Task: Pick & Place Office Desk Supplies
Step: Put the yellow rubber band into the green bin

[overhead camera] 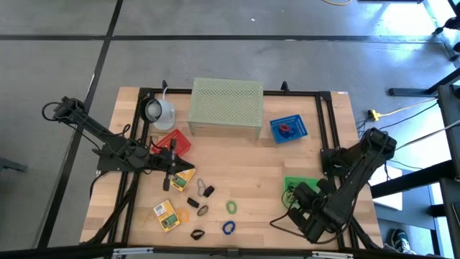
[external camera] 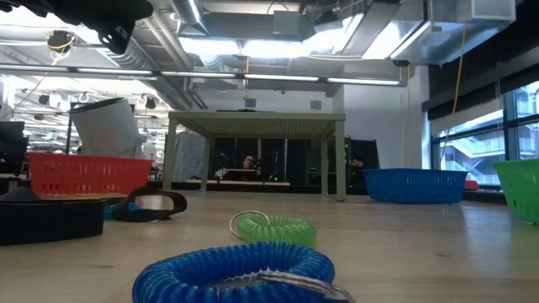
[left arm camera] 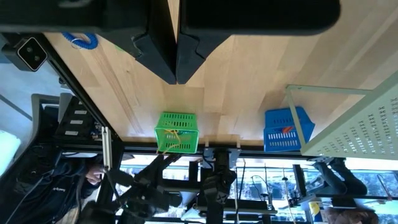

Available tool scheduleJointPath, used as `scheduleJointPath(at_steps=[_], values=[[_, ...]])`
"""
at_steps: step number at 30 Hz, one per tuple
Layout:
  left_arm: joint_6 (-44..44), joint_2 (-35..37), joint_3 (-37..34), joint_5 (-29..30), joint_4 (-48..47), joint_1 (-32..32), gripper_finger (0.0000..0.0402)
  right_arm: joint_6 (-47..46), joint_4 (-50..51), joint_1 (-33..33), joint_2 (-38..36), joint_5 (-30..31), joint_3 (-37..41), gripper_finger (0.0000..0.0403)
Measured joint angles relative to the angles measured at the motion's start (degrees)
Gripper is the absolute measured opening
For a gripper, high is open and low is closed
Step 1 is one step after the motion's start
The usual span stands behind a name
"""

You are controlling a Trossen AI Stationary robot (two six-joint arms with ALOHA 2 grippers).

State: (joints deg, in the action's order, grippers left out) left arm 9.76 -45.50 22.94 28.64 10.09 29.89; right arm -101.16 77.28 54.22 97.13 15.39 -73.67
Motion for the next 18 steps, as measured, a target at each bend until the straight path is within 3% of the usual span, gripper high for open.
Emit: scheduleJointPath(at_steps=[13,18], values=[[0.00,-0.02,0.00,0.02,0.00,0.00,0.0004,1.27,0.11,0.00,4.21,0.01,0.00,0.0010],[0.00,0.00,0.00,0.02,0.00,0.00,0.0004,1.26,1.19,0.00,4.21,0.05,0.00,0.0027]])
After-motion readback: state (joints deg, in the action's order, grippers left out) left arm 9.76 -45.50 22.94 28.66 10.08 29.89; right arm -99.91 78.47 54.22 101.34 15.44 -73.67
